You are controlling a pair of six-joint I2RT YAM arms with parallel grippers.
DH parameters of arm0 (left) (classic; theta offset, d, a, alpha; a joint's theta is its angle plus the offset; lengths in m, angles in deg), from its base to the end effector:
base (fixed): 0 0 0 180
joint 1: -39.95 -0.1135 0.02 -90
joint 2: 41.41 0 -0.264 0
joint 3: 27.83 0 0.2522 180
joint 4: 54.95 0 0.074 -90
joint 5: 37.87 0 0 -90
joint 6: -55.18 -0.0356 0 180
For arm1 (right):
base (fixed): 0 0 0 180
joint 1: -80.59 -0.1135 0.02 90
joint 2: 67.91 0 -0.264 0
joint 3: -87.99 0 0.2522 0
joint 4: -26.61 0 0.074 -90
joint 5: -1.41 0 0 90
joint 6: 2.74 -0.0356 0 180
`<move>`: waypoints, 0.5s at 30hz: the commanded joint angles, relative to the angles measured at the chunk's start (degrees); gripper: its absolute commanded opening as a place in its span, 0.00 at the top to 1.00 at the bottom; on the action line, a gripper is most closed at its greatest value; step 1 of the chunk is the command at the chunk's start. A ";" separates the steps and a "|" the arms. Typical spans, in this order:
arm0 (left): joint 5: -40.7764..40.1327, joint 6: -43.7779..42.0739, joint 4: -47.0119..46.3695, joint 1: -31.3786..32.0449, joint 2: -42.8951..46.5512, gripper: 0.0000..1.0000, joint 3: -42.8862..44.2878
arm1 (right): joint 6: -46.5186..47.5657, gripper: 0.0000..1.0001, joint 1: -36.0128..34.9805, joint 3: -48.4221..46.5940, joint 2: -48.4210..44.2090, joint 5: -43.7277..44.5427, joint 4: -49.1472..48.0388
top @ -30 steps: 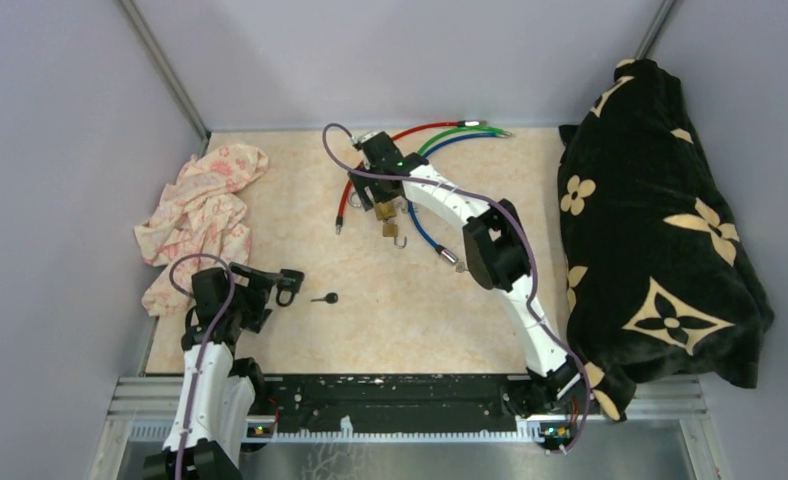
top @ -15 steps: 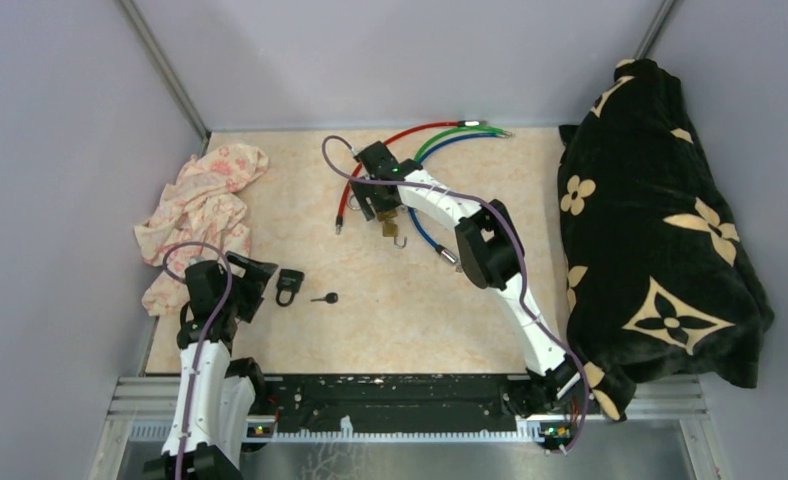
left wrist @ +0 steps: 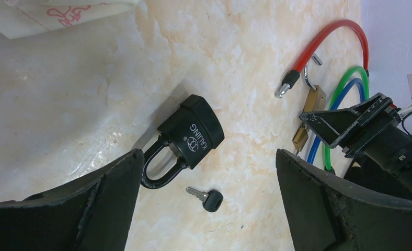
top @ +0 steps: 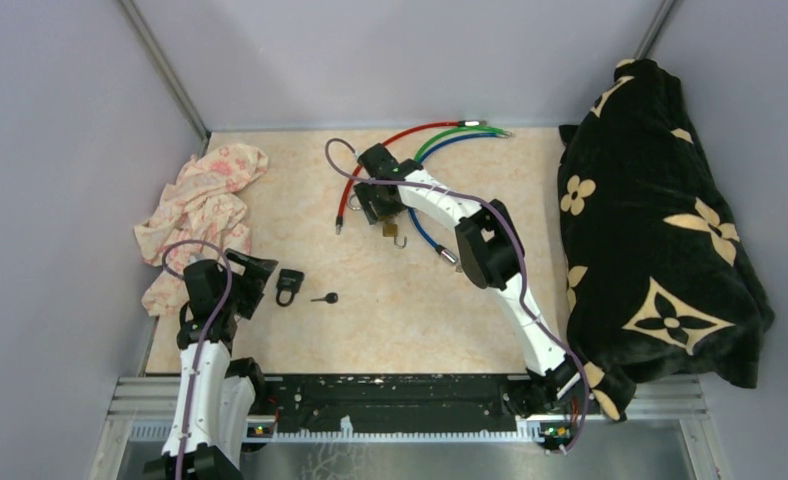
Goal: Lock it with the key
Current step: Pick up the lock from the center of the board.
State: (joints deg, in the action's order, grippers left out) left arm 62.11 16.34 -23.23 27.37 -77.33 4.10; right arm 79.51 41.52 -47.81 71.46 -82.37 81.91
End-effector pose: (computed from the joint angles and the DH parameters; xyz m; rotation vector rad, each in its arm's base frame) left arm 0.1442 0.0259 0.1872 -1.0971 1.9544 -0.5638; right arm 0.4128 0.3302 0.1761 -0.6631 2.5109 0.1579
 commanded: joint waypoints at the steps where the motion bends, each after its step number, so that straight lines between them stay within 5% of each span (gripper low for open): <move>1: 1.41 -0.38 -2.17 -0.38 0.55 0.01 -0.41 | -1.96 0.28 1.22 -0.66 -1.12 -1.55 -1.66; 9: 2.16 -1.25 -4.09 -0.42 0.42 0.01 -0.16 | -1.93 0.33 3.10 -2.60 3.51 -5.42 -1.56; 15: 9.04 -15.73 -20.01 -0.07 -1.17 0.04 0.22 | -0.84 0.91 3.03 0.62 2.92 -4.76 -2.58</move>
State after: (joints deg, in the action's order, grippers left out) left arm 65.06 12.84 -28.76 27.35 -77.50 4.06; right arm 78.50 44.71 -48.84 72.64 -86.91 80.97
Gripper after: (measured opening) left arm 0.971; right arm 0.343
